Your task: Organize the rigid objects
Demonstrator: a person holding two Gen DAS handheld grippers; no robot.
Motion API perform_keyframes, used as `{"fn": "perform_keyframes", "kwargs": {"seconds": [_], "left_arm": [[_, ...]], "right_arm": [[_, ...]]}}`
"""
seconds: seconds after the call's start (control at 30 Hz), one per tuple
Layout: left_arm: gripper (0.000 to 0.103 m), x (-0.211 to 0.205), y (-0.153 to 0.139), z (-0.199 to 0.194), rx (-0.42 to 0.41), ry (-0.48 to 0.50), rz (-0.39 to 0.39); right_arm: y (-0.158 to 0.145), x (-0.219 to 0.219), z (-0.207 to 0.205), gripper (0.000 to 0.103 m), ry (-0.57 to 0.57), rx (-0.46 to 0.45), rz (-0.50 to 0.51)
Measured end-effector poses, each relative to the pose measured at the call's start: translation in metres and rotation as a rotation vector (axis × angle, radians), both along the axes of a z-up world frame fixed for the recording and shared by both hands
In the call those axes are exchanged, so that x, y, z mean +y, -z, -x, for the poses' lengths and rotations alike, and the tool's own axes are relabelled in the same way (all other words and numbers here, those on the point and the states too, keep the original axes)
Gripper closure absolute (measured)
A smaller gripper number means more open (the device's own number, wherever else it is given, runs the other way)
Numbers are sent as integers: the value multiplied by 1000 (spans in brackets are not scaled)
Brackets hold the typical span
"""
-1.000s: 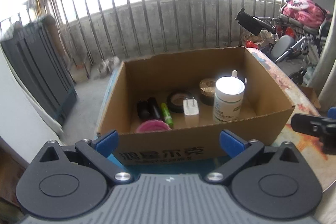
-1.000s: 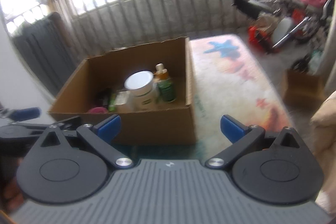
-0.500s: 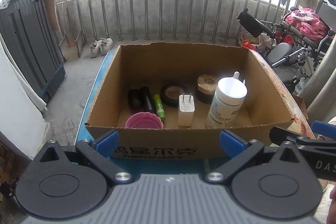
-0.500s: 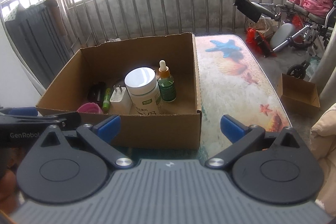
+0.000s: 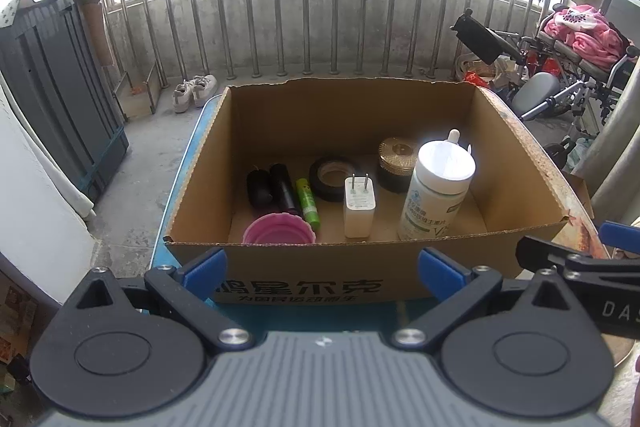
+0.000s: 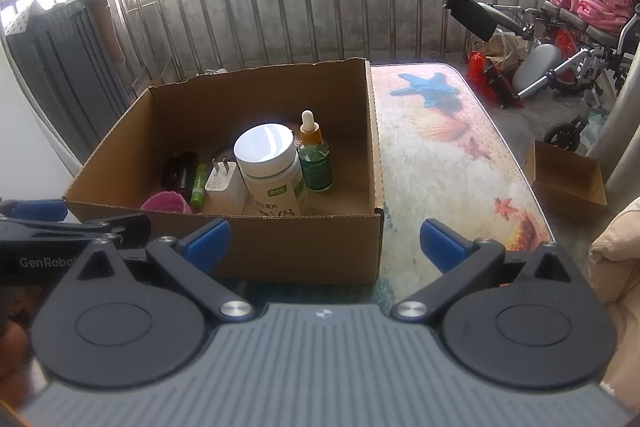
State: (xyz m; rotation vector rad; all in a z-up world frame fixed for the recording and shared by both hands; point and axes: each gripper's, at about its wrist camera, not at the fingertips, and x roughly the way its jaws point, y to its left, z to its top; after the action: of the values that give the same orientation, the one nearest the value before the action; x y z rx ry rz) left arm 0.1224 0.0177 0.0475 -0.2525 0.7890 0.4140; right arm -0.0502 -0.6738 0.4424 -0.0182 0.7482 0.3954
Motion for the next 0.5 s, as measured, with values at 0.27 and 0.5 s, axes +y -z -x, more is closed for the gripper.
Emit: {"fn": "perform_keyframes", "kwargs": {"seconds": [0.27, 0.5], "left_arm": [[3, 0, -2, 2, -1, 2, -11], [3, -1, -3, 3, -2, 3, -19]], "right_arm": [[0, -1, 2, 1, 6, 13, -6], [0, -1, 3, 1, 10, 15, -4]]}}
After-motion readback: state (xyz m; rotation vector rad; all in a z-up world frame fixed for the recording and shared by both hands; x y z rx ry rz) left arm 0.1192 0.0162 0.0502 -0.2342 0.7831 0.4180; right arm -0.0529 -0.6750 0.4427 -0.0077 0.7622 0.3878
